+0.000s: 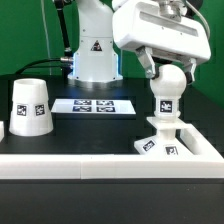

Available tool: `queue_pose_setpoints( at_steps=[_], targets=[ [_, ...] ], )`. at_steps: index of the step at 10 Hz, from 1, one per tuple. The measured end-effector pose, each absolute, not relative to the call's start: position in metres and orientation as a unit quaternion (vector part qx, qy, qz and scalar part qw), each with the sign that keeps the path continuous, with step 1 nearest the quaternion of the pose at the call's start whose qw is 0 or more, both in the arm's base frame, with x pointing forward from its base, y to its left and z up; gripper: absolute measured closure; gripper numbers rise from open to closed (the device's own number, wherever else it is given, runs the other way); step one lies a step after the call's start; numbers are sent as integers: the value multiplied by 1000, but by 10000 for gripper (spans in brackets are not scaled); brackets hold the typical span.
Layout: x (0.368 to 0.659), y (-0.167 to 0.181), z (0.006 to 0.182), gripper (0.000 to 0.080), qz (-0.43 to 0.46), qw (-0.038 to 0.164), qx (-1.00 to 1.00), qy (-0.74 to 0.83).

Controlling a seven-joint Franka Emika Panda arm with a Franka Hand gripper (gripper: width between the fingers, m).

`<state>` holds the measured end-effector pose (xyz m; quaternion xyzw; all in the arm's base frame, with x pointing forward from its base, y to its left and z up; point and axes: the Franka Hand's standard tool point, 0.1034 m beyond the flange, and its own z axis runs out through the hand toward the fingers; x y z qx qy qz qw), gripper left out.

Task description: Assemble lamp

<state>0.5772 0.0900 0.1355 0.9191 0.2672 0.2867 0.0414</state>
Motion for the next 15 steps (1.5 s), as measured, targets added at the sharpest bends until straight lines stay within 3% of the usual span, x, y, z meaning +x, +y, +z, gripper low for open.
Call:
queue_pose_setpoints(
  at_steps=[3,8,10,15],
  targets=[
    [576,91,134,100,282,40,920,268],
    [574,103,120,100,107,6,955,277],
    [577,107,120,100,67,7,956,285],
    [578,94,115,131,65,10,957,283]
  ],
)
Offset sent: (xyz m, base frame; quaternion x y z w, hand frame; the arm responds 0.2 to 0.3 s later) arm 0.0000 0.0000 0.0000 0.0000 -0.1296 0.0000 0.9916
